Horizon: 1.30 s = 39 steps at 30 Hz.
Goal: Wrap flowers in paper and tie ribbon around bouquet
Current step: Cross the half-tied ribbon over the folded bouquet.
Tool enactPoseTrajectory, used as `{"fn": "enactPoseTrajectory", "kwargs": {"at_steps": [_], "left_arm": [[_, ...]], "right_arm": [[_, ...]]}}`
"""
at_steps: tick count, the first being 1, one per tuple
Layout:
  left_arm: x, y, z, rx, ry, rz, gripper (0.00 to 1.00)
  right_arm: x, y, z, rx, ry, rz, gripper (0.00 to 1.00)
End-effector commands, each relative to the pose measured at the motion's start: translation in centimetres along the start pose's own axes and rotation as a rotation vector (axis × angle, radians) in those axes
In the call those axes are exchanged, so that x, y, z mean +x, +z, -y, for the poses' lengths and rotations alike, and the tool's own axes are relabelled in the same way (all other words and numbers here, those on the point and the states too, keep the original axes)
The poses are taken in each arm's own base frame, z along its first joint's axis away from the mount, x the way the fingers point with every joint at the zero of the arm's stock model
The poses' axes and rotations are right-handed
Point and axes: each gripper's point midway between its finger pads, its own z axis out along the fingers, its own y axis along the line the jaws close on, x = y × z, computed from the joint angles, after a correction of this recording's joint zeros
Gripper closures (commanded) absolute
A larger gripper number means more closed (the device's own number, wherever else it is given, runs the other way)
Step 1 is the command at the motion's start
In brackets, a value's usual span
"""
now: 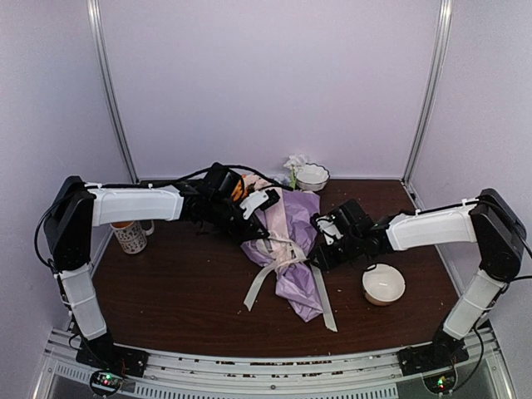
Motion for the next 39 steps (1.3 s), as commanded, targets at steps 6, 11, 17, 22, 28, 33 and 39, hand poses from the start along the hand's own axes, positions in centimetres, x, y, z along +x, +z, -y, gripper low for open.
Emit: {"fn": "enactPoseTrajectory", "kwargs": {"at_steps": [6, 11, 17, 22, 28, 33, 39], "left_arm": [[-0.7, 0.2, 0.1, 0.004, 0.006, 0.029, 1.0], [-0.6, 0.2, 0.2, 0.01, 0.0, 0.026, 1.0], [-0.4, 0.3, 0.1, 0.008, -0.006, 0.022, 1.0], [-0.4, 0.2, 0.2, 0.011, -0.007, 0.019, 1.0], [0.0, 0.5, 0.2, 0.015, -0.025, 0.015, 1.0], [-0.1, 0.6, 0.2, 0.01, -0.031, 0.025, 1.0], [-0.4, 0.7, -0.4, -0.015, -0.035, 0.036, 1.0]], "right_arm": [[1.0, 0.8, 0.9, -0.008, -0.102, -0.096, 0.48], [1.3, 3.1, 1.1, -0.035, -0.118, -0.167, 0.47], [0.3, 3.5, -0.3, -0.125, -0.121, -0.106, 0.62], [0.8, 3.2, -0.4, -0.143, -0.11, -0.094, 0.99], [-0.5, 1.0, -0.1, -0.106, -0.107, -0.041, 1.0], [-1.2, -4.4, -2.6, -0.17, -0.17, 0.036, 1.0], [-0.6, -10.4, -9.1, -0.305, -0.283, 0.099, 1.0]]}}
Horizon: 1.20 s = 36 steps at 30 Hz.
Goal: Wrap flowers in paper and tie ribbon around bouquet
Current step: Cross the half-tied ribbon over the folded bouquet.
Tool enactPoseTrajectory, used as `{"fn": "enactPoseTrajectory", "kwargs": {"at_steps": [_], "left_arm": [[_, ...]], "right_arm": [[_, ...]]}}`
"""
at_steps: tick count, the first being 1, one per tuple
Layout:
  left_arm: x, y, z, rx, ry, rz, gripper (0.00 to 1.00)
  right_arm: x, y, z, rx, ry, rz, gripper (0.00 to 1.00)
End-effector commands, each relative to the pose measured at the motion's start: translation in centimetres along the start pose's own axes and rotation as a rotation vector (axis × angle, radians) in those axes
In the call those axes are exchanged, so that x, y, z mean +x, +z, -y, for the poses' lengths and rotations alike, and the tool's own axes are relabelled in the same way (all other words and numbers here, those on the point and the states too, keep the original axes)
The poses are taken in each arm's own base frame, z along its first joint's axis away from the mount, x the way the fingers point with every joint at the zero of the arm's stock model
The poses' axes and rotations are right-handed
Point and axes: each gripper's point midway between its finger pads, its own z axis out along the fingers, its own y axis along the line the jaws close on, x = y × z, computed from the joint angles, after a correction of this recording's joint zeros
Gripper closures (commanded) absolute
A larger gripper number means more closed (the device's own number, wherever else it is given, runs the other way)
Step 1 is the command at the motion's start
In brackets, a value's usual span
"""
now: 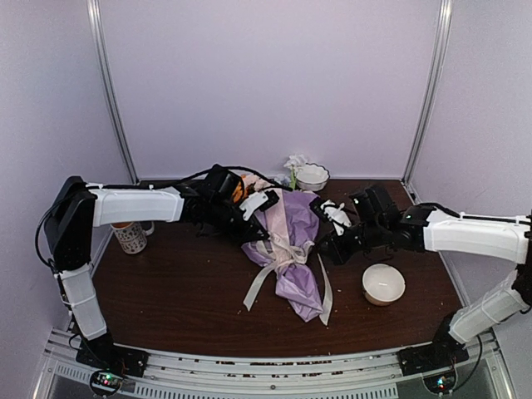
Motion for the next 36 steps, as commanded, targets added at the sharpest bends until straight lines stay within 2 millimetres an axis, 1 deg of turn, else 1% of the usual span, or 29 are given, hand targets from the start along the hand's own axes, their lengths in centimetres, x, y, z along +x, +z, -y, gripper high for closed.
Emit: {"fn": "enactPoseTrajectory", "kwargs": {"at_steps": [1, 2, 4, 5, 6, 7, 8, 9, 10, 12, 14, 15, 17, 18, 19, 22, 24, 26, 27, 30, 31, 32, 33, 34, 36], "left_arm": [[-0.8, 0.5, -0.4, -0.016, 0.006, 0.038, 1.0], [-0.8, 0.6, -0.4, -0.017, 0.005, 0.036, 1.0], [-0.7, 0.8, -0.6, -0.019, 0.004, 0.034, 1.0], [-0.7, 0.8, -0.7, -0.021, 0.002, 0.034, 1.0], [-0.7, 0.9, -0.8, -0.022, 0.0, 0.033, 1.0], [-0.8, 0.8, -0.9, -0.021, -0.001, 0.035, 1.0], [-0.9, 0.8, -1.1, -0.022, -0.003, 0.038, 1.0], [-1.0, 0.8, -1.2, -0.024, -0.005, 0.04, 1.0], [-1.0, 0.8, -1.3, -0.021, -0.009, 0.041, 1.0], [-1.0, 0.7, -1.4, -0.016, -0.013, 0.043, 1.0], [-0.8, 0.7, -1.4, -0.009, -0.012, 0.039, 1.0], [-0.7, 0.7, -1.5, -0.007, -0.011, 0.036, 1.0], [-0.6, 0.6, -1.4, 0.001, -0.009, 0.038, 1.0], [-0.5, 0.6, -1.4, 0.006, -0.01, 0.037, 1.0], [-0.4, 0.6, -1.4, 0.013, -0.012, 0.037, 1.0], [-0.4, 0.6, -1.0, 0.032, -0.008, 0.042, 1.0], [-0.4, 0.7, -0.8, 0.044, -0.001, 0.05, 1.0], [-0.4, 0.8, -0.8, 0.05, 0.003, 0.054, 1.0], [-0.5, 0.8, -0.7, 0.049, 0.006, 0.056, 1.0], [-0.8, 0.7, -0.5, 0.052, 0.024, 0.071, 1.0], [-1.0, 0.7, -0.3, 0.053, 0.032, 0.076, 1.0], [-1.0, 0.7, -0.2, 0.054, 0.036, 0.08, 1.0], [-1.2, 0.7, -0.1, 0.053, 0.044, 0.085, 1.0], [-1.4, 0.7, 0.2, 0.055, 0.055, 0.088, 1.0], [-1.6, 0.7, 0.8, 0.068, 0.072, 0.094, 1.0]], "right_arm": [[0.5, -2.0, -6.0, -0.133, -0.07, -0.008, 1.0], [0.0, -2.1, -7.4, -0.168, -0.08, 0.017, 1.0], [-1.3, -1.6, -10.9, -0.259, -0.103, 0.08, 1.0], [-1.7, -1.0, -12.8, -0.316, -0.113, 0.087, 1.0], [-2.7, -0.7, -14.6, -0.361, -0.129, 0.094, 1.0], [-3.2, 0.0, -16.4, -0.393, -0.153, 0.082, 1.0], [-3.9, 0.5, -18.0, -0.416, -0.179, 0.078, 1.0], [-3.9, 1.7, -19.5, -0.434, -0.203, 0.06, 1.0], [-4.5, 2.2, -20.9, -0.454, -0.23, 0.065, 1.0], [-5.1, 3.4, -22.4, -0.437, -0.289, 0.049, 1.0], [-5.9, 4.4, -23.2, -0.442, -0.296, 0.046, 1.0], [-6.5, 4.6, -23.6, -0.456, -0.29, 0.058, 1.0], [-7.1, 5.2, -24.4, -0.471, -0.293, 0.068, 1.0], [-7.1, 5.5, -24.4, -0.459, -0.297, 0.067, 1.0], [-7.2, 5.6, -24.3, -0.448, -0.299, 0.07, 0.97], [-6.6, 5.6, -23.7, -0.424, -0.307, 0.064, 0.82], [-6.0, 5.0, -23.0, -0.401, -0.309, 0.067, 0.71], [-5.1, 4.3, -21.9, -0.367, -0.308, 0.058, 0.62], [-5.0, 4.0, -21.4, -0.345, -0.304, 0.059, 0.58], [-4.6, 2.5, -20.1, -0.327, -0.272, 0.052, 0.55], [-4.8, 1.5, -19.7, -0.332, -0.257, 0.066, 0.55], [-4.4, 1.5, -18.9, -0.329, -0.234, 0.062, 0.55], [-4.6, 0.5, -18.1, -0.326, -0.209, 0.088, 0.56], [-4.7, 0.1, -16.7, -0.311, -0.167, 0.109, 0.56], [-4.9, -0.2, -13.0, -0.255, -0.058, 0.154, 0.56]]}}
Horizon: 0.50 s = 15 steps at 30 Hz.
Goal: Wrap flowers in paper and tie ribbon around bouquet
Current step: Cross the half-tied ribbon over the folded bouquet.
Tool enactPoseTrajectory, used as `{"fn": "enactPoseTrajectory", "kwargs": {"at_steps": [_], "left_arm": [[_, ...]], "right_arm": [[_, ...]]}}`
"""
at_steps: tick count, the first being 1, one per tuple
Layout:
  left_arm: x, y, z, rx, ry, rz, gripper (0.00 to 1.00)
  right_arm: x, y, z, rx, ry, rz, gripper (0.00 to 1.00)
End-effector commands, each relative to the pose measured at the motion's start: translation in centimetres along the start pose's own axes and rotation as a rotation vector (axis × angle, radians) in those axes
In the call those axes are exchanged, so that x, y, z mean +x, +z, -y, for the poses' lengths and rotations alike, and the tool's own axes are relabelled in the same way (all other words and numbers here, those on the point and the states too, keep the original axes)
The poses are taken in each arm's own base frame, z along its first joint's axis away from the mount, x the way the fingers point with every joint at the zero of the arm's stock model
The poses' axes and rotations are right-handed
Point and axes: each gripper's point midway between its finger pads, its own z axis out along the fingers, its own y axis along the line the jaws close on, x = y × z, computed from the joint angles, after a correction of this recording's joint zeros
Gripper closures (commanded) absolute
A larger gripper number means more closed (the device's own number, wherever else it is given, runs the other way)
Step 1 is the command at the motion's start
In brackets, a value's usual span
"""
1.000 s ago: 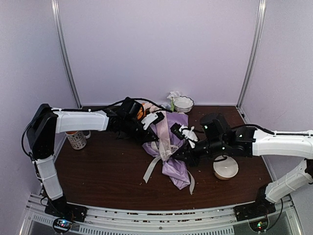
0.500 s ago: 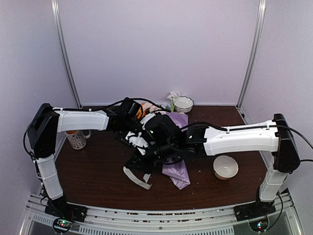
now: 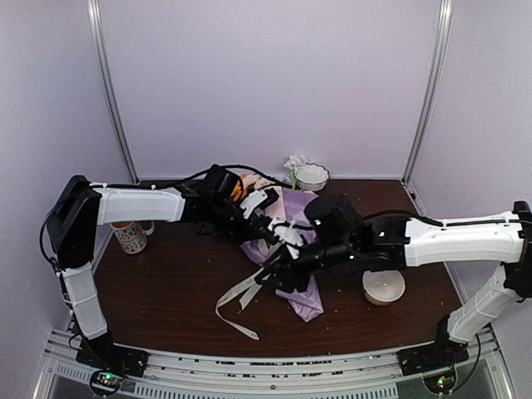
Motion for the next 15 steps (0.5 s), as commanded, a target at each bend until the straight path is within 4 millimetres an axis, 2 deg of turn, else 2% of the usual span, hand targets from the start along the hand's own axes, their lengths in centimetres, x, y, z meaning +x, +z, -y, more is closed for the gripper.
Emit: {"fn": "enactPoseTrajectory", "kwargs": {"at_steps": [1, 3, 7, 12, 15], "left_arm": [[-1.3, 0.3, 1.4, 0.037, 0.076, 0.051, 1.0], [-1.7, 0.2, 2.0, 0.056, 0.089, 0.065, 1.0], [-2.2, 0.3, 2.5, 0.078, 0.097, 0.081, 1.0], [-2.8, 0.8, 3.5, 0.121, 0.105, 0.095, 1.0], [-2.8, 1.4, 3.7, 0.138, 0.09, 0.095, 1.0]], "right_arm": [[-0.2, -4.2, 7.7, 0.152, 0.224, 0.147, 0.56], [0.8, -4.9, 11.4, 0.187, 0.371, 0.172, 0.63], [3.1, -4.8, 16.5, 0.26, 0.536, 0.147, 0.72], [5.3, -3.9, 20.4, 0.362, 0.637, 0.09, 0.76], [6.7, -3.2, 21.5, 0.38, 0.666, 0.067, 0.75]]}}
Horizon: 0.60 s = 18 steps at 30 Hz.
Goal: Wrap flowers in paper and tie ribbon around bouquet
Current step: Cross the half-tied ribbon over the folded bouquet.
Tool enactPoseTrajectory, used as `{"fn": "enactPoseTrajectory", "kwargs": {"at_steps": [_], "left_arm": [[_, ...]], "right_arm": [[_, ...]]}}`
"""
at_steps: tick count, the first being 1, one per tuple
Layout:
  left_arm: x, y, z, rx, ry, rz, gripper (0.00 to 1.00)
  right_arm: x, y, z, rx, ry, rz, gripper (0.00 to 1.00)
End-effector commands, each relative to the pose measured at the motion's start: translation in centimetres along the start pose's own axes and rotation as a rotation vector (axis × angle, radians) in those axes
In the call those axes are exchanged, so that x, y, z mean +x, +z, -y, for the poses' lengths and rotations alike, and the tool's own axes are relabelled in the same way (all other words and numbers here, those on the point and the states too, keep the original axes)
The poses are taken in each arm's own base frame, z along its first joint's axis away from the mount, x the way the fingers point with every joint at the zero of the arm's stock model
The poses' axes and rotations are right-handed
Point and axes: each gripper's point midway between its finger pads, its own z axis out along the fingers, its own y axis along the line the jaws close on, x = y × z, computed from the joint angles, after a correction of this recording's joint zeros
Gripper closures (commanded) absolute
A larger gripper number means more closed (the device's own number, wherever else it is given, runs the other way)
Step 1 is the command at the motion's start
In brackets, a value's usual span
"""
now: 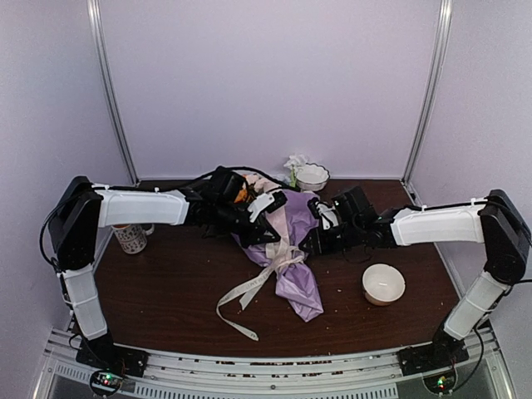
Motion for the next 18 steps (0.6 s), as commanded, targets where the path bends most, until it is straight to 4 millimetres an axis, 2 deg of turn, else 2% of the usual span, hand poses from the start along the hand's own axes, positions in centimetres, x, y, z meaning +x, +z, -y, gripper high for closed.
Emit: {"fn": "enactPoseTrajectory", "kwargs": {"at_steps": [1, 4, 9, 11, 15, 18], "left_arm": [[-1.3, 1.1, 0.3, 0.036, 0.017, 0.045, 1.0], [-1.1, 1.7, -0.1, 0.033, 0.002, 0.035, 1.0], [-1.1, 2.1, -0.1, 0.04, -0.002, 0.033, 1.0], [-1.0, 2.4, -0.1, 0.042, -0.005, 0.028, 1.0], [-0.7, 2.8, -0.3, 0.043, -0.013, 0.019, 1.0], [-0.6, 3.1, -0.3, 0.048, -0.018, 0.007, 1.0]], "right_arm": [[-0.6, 1.0, 1.1, 0.024, 0.061, 0.007, 0.73], [0.4, 2.3, 1.4, 0.009, 0.078, -0.032, 0.68], [0.2, 2.9, 1.3, -0.006, 0.095, -0.019, 0.68], [0.2, 3.0, 1.3, -0.009, 0.097, -0.023, 0.73], [0.3, 3.0, 0.9, -0.029, 0.096, -0.03, 0.94], [0.1, 2.5, 0.5, -0.042, 0.089, -0.023, 1.0]]}}
